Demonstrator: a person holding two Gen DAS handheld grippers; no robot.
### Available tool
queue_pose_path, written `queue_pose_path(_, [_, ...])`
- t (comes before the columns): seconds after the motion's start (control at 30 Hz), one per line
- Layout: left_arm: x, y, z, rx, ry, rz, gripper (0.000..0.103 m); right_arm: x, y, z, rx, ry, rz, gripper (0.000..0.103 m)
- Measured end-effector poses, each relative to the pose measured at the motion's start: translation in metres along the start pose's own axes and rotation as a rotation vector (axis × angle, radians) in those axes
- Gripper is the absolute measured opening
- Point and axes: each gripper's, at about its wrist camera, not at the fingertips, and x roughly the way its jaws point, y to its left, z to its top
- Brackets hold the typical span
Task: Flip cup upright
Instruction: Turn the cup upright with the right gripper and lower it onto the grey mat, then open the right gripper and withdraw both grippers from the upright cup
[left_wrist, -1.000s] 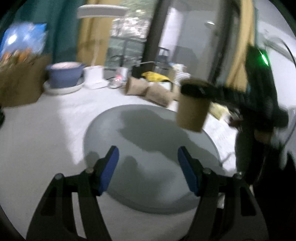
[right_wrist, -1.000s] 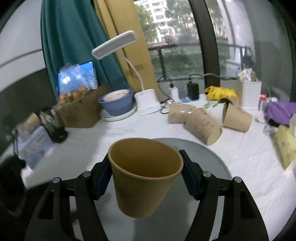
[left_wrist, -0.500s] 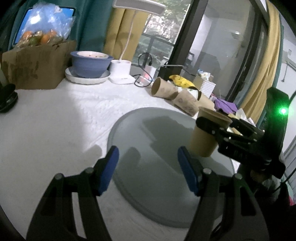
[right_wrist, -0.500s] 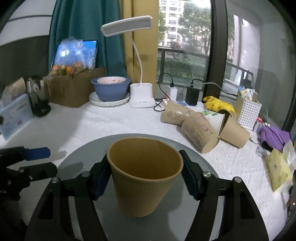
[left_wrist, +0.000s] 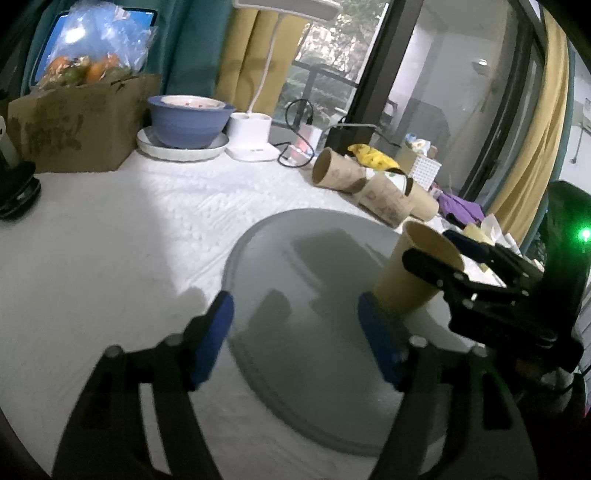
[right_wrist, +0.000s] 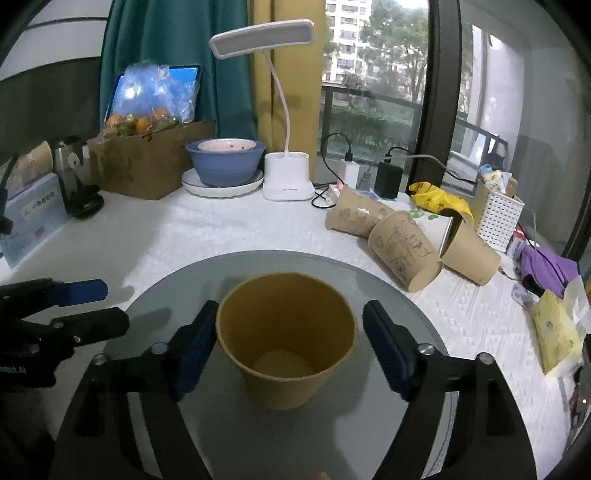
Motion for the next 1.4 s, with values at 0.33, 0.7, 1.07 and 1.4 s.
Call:
queue_pose_path(0.33, [-0.019, -0.015, 0.006, 0.038, -0.054, -0.011, 0.077, -0.032, -0.009, 0.003, 0.041, -0.017, -0.008, 0.082])
queue_pose_path(0.7, [-0.053, -0.037, 0.023, 0.127, -0.184, -0.01, 0.095, -0.081, -0.02, 0.008, 0.103, -0.043, -0.06, 0.082])
queue_pose_path(1.07, [-0.089, -0.074, 0.031, 0.272, -0.336, 0.021, 0.097, -0.124, -0.032, 0.016, 0.136, -0.119, -0.073, 0.082])
queue_pose_path(1.4, [-0.102, -0.095, 0.044, 0.305, -0.398, -0.008, 0.097, -0.152, -0.048, 0.027, 0.17, -0.207, -0.091, 0.082])
